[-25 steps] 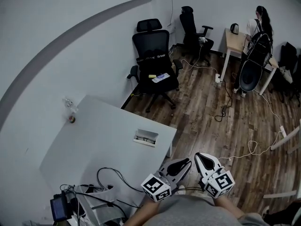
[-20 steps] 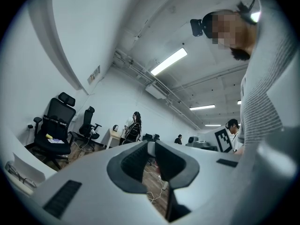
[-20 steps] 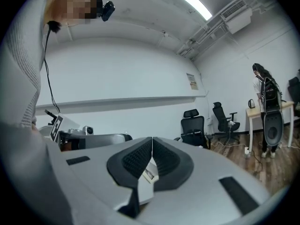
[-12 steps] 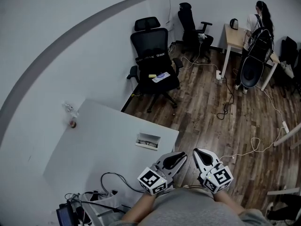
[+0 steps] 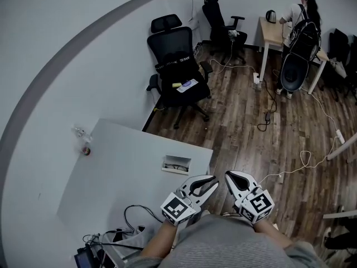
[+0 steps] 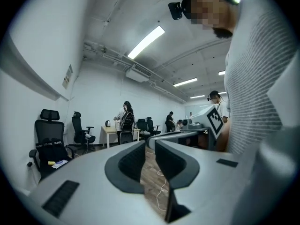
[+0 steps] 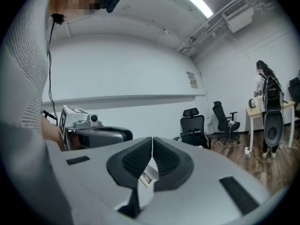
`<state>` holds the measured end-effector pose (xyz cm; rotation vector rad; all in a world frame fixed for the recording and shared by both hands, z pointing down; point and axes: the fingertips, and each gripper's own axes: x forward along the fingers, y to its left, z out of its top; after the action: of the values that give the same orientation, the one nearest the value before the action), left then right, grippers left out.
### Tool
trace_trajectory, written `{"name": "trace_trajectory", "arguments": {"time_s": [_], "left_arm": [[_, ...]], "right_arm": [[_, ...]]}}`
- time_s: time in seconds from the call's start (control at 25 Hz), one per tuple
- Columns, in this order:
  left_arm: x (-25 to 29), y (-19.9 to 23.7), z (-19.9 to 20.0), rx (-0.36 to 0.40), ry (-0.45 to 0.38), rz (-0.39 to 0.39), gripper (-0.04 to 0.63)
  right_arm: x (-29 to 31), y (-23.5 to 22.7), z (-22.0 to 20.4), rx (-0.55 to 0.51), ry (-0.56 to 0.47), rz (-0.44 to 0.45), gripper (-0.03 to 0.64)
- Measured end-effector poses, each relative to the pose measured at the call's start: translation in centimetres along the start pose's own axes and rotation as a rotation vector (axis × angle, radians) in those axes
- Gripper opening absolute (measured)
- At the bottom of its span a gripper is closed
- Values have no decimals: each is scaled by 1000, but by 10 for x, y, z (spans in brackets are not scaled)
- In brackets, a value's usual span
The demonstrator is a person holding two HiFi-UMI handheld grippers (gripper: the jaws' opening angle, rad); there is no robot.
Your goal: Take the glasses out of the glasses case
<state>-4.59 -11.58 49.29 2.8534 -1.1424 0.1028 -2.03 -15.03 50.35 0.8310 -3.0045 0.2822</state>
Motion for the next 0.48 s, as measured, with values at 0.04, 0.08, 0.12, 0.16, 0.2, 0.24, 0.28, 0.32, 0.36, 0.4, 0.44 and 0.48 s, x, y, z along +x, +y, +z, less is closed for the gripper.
{"name": "trace_trajectory", "arguments": {"time_s": [0.04,0.08,0.12,0.16,0.2,0.24,0.28,0.32,0.36,0.4,0.44,0.48], "left_arm": [[0,1,-1,16,16,-6,57],[0,2,-3,30,29,-9,57],[0,4,-4,42,40,-8,57],[0,6,-5,54,50,-5,57],[-1,8,-6,66,61,-1,58],[-2,11,-7,79,72,3,67],[-3,14,-8,92,86,7,73],[-4,17,-10,107,102,10,81],[-5,20,-12,121,119,13,84],[-6,23,-14,135,136,15,86],[-7,26,-17,149,154,17,91],[-8,30,-20,164,175,17,95]], "right_arm": [[0,-1,0,3,0,-2,14],[1,-2,-1,5,-1,-3,14],[1,-3,-2,8,-2,-5,14],[2,-4,-2,10,-3,-6,14],[2,-5,-3,11,-4,-6,14],[3,-4,-3,12,-5,-7,14],[5,-4,-3,12,-6,-7,14],[6,-4,-3,11,-7,-7,14],[7,-4,-3,10,-8,-5,14],[9,-4,-3,9,-9,-2,14],[10,-4,-3,8,-9,1,14],[11,-4,-4,8,-8,3,14]]}}
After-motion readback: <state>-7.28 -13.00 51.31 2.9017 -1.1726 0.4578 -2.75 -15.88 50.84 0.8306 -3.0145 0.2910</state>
